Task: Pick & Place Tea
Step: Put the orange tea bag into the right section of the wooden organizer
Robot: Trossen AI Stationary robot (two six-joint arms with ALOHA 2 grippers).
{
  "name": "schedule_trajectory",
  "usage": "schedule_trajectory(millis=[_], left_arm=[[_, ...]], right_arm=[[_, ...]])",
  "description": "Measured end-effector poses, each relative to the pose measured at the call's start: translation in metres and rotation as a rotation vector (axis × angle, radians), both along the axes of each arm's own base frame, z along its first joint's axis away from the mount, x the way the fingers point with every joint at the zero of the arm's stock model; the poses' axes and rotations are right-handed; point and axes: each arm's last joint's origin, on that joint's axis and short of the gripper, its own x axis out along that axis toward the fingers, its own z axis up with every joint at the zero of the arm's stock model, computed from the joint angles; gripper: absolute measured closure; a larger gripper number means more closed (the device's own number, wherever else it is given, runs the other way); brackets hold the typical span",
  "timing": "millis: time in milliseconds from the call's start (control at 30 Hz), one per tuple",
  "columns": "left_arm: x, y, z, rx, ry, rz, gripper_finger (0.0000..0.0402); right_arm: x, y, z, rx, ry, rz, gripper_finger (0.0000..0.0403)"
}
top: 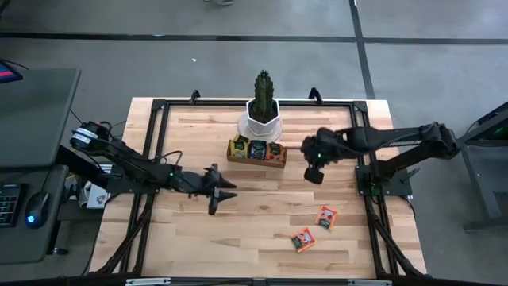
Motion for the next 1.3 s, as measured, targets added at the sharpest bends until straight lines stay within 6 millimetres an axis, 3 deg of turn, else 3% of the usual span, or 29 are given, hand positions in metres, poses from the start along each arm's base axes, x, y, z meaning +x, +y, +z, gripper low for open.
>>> schedule_trajectory(millis=[233, 333, 567, 767, 1000, 1300], left_arm=[[0.018, -0.008, 0.004, 0.032, 0.035, -0.072, 0.0252], [0.025, -0.011, 0.0, 0.022, 0.053, -0.095, 0.0252], [0.045, -0.021, -0.008, -0.002, 0.099, -0.2, 0.0252], [0.064, -0.03, -0.015, -0.01, 0.123, -0.26, 0.0252], [0.089, -0.042, -0.018, -0.032, 0.08, -0.368, 0.0252], [0.112, -0.052, -0.024, -0.079, 0.083, -0.407, 0.0252]], right_arm=[[-0.014, 0.043, -0.063, 0.183, -0.008, -0.048, 0.0402], [-0.021, 0.067, -0.08, 0.245, -0.063, -0.083, 0.0402], [-0.036, 0.116, -0.096, 0.363, -0.164, -0.117, 0.0402], [-0.039, 0.153, -0.11, 0.374, -0.153, 0.053, 0.0403], [-0.03, 0.175, -0.14, 0.424, -0.099, 0.068, 0.0403], [-0.024, 0.195, -0.156, 0.481, -0.089, 0.046, 0.0403]])
